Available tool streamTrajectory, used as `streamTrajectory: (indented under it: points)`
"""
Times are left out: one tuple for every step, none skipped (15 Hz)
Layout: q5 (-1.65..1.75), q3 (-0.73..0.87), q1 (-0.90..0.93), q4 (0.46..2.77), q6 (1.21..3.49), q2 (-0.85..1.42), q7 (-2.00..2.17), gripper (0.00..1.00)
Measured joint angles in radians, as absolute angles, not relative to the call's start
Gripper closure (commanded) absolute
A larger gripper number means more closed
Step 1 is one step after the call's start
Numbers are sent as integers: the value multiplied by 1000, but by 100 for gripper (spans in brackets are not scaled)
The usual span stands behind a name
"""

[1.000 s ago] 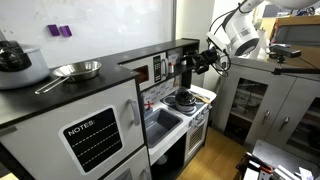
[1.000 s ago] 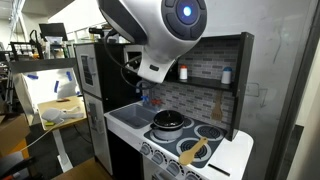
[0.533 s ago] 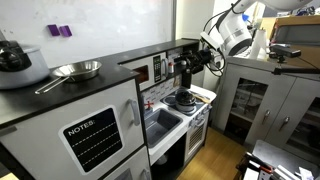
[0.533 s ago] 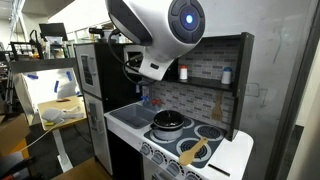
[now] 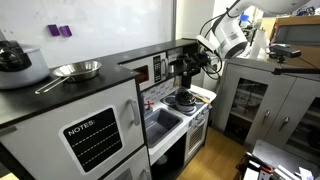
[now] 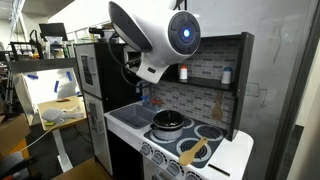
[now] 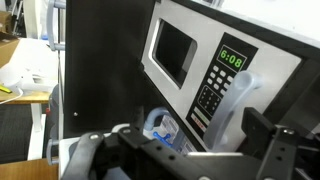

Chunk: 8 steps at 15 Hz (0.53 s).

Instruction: Open the microwave

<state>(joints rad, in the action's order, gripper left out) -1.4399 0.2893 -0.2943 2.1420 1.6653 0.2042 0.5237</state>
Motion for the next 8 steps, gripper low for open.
streamTrajectory:
  points:
    - [-1444, 289, -293, 2142, 1663, 207, 524, 0]
    - [-1447, 288, -292, 2141, 1661, 211, 524, 0]
    - [-1449, 288, -292, 2139, 1658, 214, 524, 0]
    - [-1450, 287, -292, 2138, 1655, 217, 524, 0]
    - [-1451, 287, -292, 2137, 1652, 219, 524, 0]
    - [-1452, 287, -292, 2136, 1650, 220, 524, 0]
    - [-1453, 286, -291, 2135, 1649, 220, 524, 0]
    - [-1454, 285, -291, 2133, 1649, 220, 524, 0]
